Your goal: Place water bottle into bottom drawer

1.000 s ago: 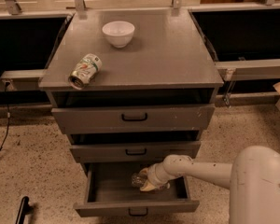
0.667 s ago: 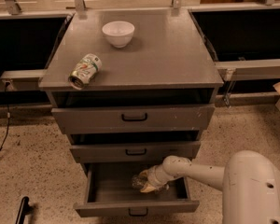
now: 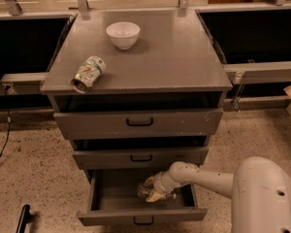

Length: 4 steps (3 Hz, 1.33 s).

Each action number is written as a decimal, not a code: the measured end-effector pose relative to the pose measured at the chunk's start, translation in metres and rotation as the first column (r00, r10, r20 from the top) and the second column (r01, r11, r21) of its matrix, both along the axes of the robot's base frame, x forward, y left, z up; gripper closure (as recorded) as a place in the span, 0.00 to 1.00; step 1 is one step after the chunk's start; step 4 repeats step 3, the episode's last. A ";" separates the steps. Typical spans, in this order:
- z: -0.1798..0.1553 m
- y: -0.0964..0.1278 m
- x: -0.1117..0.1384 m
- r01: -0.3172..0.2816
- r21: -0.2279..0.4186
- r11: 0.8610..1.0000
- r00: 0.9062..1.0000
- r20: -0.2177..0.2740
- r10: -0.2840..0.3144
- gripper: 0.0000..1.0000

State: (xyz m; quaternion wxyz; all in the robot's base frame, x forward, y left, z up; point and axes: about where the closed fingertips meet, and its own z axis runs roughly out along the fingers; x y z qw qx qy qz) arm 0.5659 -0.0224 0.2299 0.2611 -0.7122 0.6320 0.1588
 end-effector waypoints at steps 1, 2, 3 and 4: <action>0.000 0.000 0.000 0.000 0.000 1.000 1.000 0.000 0.000 0.04; 0.000 0.000 0.000 0.000 0.000 1.000 1.000 0.000 0.000 0.00; 0.000 0.000 0.000 0.000 0.000 1.000 1.000 0.000 0.000 0.00; 0.000 0.000 0.000 0.000 0.000 1.000 1.000 0.000 0.000 0.00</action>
Offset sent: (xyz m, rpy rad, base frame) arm 0.0000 0.0000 0.0000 0.0000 0.0000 0.0000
